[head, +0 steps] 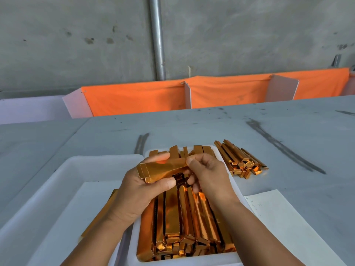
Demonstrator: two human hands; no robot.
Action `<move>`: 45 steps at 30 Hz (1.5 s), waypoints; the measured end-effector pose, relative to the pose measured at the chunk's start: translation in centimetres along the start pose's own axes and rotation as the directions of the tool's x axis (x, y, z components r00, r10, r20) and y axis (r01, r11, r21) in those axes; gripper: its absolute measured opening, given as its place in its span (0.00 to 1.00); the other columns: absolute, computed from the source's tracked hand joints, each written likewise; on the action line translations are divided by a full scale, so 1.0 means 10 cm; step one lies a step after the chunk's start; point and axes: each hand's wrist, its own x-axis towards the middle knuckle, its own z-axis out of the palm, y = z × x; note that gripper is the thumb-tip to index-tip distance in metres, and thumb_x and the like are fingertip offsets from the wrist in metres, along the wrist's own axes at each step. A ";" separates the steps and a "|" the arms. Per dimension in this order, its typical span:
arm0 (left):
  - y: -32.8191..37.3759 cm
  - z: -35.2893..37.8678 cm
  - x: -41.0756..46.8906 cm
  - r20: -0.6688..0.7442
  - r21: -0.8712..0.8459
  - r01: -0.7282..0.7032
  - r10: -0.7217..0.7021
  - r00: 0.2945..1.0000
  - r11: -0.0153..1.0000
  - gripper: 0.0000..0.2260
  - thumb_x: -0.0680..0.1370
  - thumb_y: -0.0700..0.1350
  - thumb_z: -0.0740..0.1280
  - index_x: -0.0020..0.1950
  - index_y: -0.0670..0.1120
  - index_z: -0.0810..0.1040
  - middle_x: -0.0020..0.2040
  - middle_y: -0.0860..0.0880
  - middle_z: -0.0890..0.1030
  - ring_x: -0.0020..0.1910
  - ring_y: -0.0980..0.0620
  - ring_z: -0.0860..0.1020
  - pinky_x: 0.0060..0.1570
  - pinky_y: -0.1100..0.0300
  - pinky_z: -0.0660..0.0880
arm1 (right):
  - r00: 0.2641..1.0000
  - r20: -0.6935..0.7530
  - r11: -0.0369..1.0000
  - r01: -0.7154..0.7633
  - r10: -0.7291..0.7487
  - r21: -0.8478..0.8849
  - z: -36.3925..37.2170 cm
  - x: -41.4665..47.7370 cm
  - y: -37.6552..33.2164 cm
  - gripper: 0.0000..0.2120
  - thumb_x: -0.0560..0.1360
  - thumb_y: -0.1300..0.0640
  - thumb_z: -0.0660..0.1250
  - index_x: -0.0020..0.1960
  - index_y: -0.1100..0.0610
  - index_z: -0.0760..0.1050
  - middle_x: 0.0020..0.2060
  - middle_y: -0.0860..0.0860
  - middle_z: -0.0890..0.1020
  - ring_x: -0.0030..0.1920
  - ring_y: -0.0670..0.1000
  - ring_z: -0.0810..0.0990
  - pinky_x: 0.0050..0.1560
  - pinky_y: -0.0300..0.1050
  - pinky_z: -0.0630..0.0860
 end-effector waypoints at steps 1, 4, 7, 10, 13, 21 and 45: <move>0.00 0.00 0.01 0.016 -0.030 -0.001 0.002 1.000 1.000 0.24 0.67 0.45 0.76 0.61 0.60 0.79 0.58 0.53 0.82 0.60 0.52 0.79 0.60 0.53 0.75 | 1.000 0.014 0.998 0.015 -0.014 -0.053 0.01 0.00 0.01 0.06 0.81 0.54 0.65 0.47 0.53 0.79 0.33 0.51 0.83 0.25 0.46 0.75 0.25 0.38 0.72; 0.00 -0.01 0.01 0.022 -0.098 -0.021 0.023 0.999 0.995 0.21 0.68 0.49 0.77 0.60 0.56 0.81 0.57 0.49 0.83 0.59 0.50 0.80 0.56 0.60 0.78 | 0.997 0.055 0.985 0.070 -0.062 -0.160 0.04 -0.03 0.03 0.06 0.80 0.52 0.65 0.47 0.49 0.80 0.36 0.50 0.84 0.28 0.45 0.78 0.27 0.38 0.73; 0.02 -0.02 0.01 -0.117 -0.062 -0.062 0.054 0.992 0.996 0.21 0.66 0.57 0.75 0.54 0.49 0.81 0.57 0.52 0.82 0.58 0.56 0.79 0.50 0.67 0.77 | 0.986 0.048 0.935 0.165 -0.158 -0.313 0.05 -0.04 0.06 0.05 0.79 0.50 0.66 0.46 0.44 0.79 0.35 0.50 0.81 0.34 0.49 0.80 0.34 0.41 0.79; 0.02 -0.03 0.00 -0.226 0.204 -0.034 0.081 0.971 0.978 0.19 0.70 0.64 0.68 0.52 0.52 0.75 0.50 0.62 0.81 0.53 0.60 0.79 0.49 0.66 0.74 | 0.978 0.034 0.915 0.206 -0.207 -0.347 0.05 -0.04 0.07 0.04 0.79 0.49 0.66 0.47 0.41 0.77 0.36 0.46 0.81 0.37 0.47 0.80 0.38 0.41 0.80; -0.01 -0.02 -0.01 -0.247 0.449 -0.015 0.140 0.959 0.894 0.16 0.74 0.67 0.62 0.47 0.55 0.71 0.34 0.60 0.76 0.36 0.60 0.77 0.33 0.71 0.71 | 0.963 0.055 0.908 0.267 -0.264 -0.321 0.06 -0.06 0.05 0.06 0.78 0.51 0.66 0.46 0.39 0.76 0.37 0.38 0.80 0.38 0.42 0.80 0.37 0.34 0.77; -0.11 0.00 -0.01 -0.170 0.794 0.066 0.117 0.979 0.604 0.21 0.71 0.70 0.51 0.48 0.55 0.67 0.31 0.57 0.71 0.29 0.57 0.73 0.29 0.67 0.64 | 0.903 0.107 0.863 0.430 -0.416 -0.266 0.07 -0.11 0.03 0.12 0.78 0.56 0.68 0.48 0.37 0.78 0.40 0.41 0.81 0.41 0.43 0.78 0.40 0.34 0.76; -0.06 0.06 -0.05 0.063 0.891 -0.156 0.225 0.972 0.426 0.21 0.75 0.66 0.53 0.47 0.50 0.73 0.33 0.58 0.68 0.27 0.58 0.69 0.29 0.72 0.58 | 0.931 0.294 0.941 0.278 -0.215 -0.192 0.05 -0.08 0.04 0.09 0.75 0.59 0.58 0.42 0.54 0.76 0.28 0.48 0.74 0.28 0.51 0.70 0.28 0.47 0.68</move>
